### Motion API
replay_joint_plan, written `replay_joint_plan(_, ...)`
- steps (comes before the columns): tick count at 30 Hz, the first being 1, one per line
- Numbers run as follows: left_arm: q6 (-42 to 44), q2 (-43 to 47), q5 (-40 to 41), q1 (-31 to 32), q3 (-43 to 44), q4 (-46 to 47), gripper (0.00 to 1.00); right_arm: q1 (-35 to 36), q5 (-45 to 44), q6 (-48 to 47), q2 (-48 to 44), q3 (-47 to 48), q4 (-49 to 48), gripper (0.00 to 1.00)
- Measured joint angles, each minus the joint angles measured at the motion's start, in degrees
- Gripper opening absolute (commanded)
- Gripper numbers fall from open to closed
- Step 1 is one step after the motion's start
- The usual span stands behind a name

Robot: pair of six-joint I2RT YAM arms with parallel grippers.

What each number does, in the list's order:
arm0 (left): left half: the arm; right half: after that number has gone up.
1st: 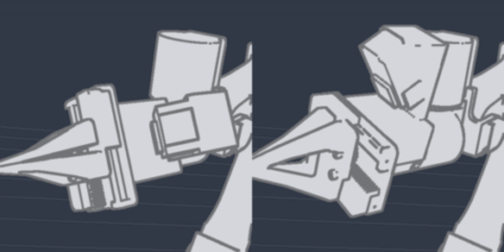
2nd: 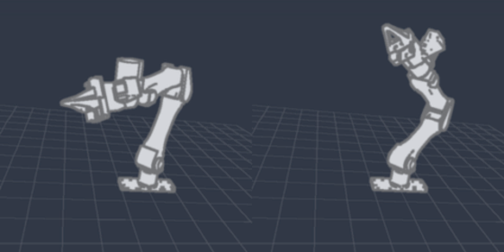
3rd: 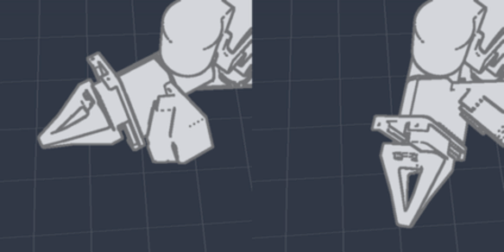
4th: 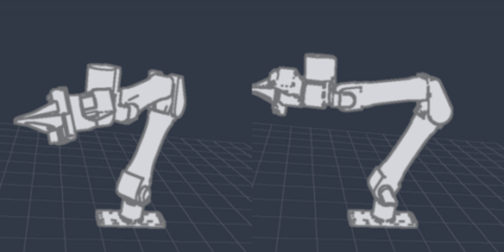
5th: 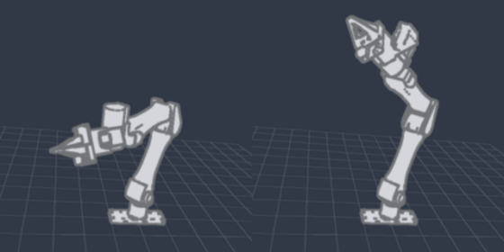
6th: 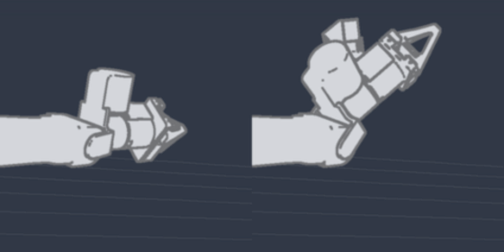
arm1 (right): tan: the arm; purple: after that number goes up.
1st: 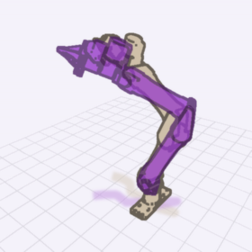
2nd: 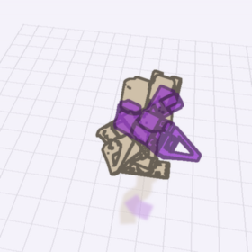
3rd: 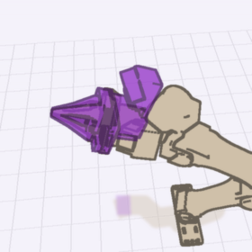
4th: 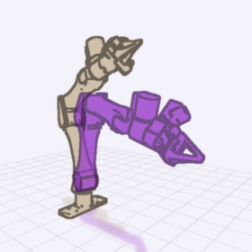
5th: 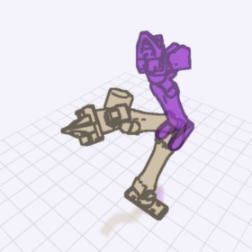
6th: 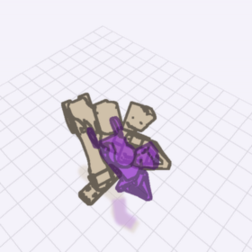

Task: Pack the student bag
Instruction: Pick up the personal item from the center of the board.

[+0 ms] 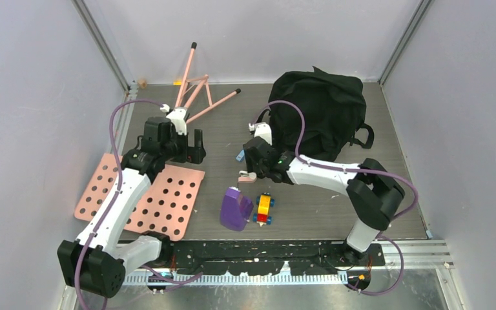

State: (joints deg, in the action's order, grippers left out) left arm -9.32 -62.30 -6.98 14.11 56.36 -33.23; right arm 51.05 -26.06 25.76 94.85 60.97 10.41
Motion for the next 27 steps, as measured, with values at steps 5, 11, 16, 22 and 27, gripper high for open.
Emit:
replay_joint_plan(5, 0.9, 1.4, 1.1, 0.0, -0.3, 0.0, 0.98, 0.0, -2.7, -0.1, 4.7, 1.8, -0.1, 0.59)
replay_joint_plan(11, 1.5, 1.4, 1.6, 0.0, -0.4, 0.0, 0.98, 0.0, -4.1, -0.3, 7.8, 3.5, 0.0, 0.31)
replay_joint_plan(16, 2.2, 1.4, 2.0, 0.0, -0.4, 0.0, 0.98, 0.0, -4.0, -0.1, 8.0, 3.8, 0.0, 0.06)
replay_joint_plan(22, 2.3, 1.4, 2.5, 0.0, -0.5, 0.0, 0.98, 0.1, -3.7, 0.2, 1.0, 0.7, 1.4, 0.01)
replay_joint_plan(27, 2.3, 1.5, 2.7, 0.0, -0.7, 0.0, 0.98, 0.2, -6.6, 0.6, -14.8, -2.0, 5.3, 0.00)
